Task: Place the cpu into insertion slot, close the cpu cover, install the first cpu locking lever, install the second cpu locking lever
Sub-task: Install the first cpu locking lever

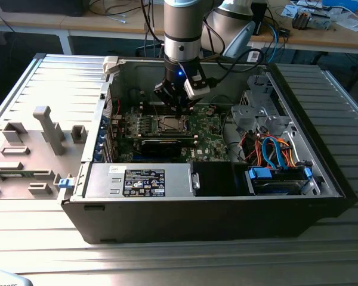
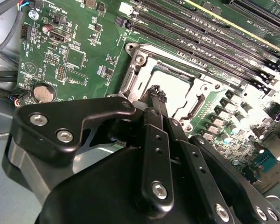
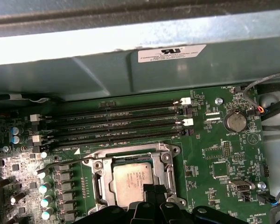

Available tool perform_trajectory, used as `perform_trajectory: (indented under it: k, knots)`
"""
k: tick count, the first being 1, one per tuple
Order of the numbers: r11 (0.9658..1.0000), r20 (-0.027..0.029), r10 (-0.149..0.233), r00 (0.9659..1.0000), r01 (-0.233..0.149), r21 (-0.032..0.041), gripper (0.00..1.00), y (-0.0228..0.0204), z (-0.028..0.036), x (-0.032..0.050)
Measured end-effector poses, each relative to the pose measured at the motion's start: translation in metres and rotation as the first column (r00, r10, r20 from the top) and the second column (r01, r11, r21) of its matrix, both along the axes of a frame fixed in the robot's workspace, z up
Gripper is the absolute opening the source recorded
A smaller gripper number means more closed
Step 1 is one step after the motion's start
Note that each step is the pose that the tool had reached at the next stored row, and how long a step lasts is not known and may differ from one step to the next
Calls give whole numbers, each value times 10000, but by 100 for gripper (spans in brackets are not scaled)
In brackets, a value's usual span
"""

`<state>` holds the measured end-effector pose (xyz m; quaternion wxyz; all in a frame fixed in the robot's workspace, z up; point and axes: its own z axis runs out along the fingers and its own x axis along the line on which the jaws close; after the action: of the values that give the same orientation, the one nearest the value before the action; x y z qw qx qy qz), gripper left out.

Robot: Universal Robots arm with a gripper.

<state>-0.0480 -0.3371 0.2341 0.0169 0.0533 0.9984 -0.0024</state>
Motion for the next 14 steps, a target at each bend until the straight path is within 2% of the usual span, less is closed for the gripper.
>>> perform_trajectory:
  k: [14]
  knots:
    - [10000,0,0,10000,0,-1,11,0,25,0]
